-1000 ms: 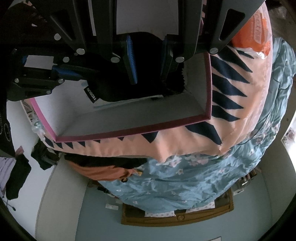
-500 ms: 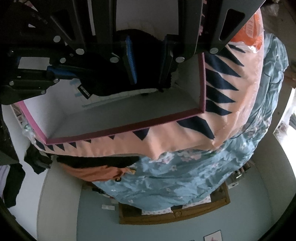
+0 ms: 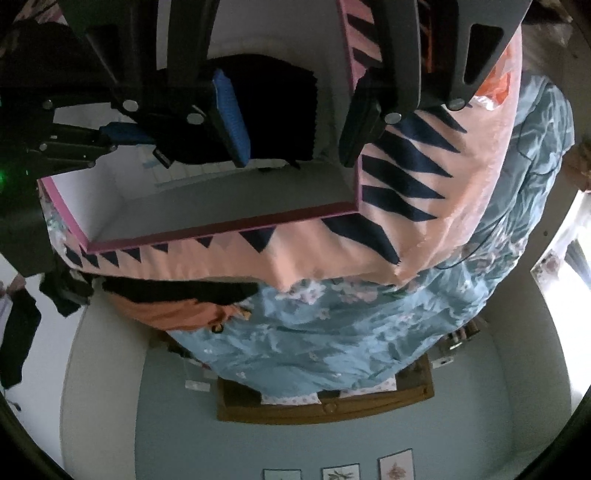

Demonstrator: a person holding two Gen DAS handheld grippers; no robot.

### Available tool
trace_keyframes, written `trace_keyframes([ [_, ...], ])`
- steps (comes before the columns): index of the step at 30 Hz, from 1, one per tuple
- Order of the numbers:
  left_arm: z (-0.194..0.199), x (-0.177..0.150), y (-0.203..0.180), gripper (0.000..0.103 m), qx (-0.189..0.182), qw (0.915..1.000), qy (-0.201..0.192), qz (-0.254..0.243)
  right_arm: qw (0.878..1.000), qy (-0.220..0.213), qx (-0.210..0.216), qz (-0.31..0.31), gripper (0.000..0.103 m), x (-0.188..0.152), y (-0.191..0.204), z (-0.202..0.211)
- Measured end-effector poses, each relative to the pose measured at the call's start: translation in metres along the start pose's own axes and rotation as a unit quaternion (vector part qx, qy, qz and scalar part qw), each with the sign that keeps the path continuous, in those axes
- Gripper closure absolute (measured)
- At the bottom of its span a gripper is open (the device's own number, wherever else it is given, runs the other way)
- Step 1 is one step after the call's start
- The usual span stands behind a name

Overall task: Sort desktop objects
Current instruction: 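Open the left gripper to release the cloth onto the striped pouch, then withdraw the left gripper and move it to the blue glasses case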

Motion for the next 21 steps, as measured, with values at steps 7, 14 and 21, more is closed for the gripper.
trace_keyframes([
  [7,0.019,0.001,0.018,0.04,0.006,0.9993,-0.022,0.029,1.0,-0.014,-0.008,-0.011,0.067,-0.003,-0.007,0.013],
  [14,0.039,-0.001,0.023,0.039,-0.016,0.9981,-0.03,0.051,0.999,-0.028,0.001,-0.016,0.067,-0.009,-0.006,0.027],
  [21,0.073,-0.009,0.02,0.021,-0.04,0.9959,-0.056,0.059,0.998,-0.054,0.022,-0.018,0.066,-0.018,0.0,0.053],
])
Point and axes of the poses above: each gripper's, at about its wrist camera, not at the fingertips, and z roughly against the way its jaws point, y to its left, x to its top, the point moved 3 cm from there along -z, roughly the way its jaws point, and after that the axes turned 1 degree about -y, right-handed, at the moved point
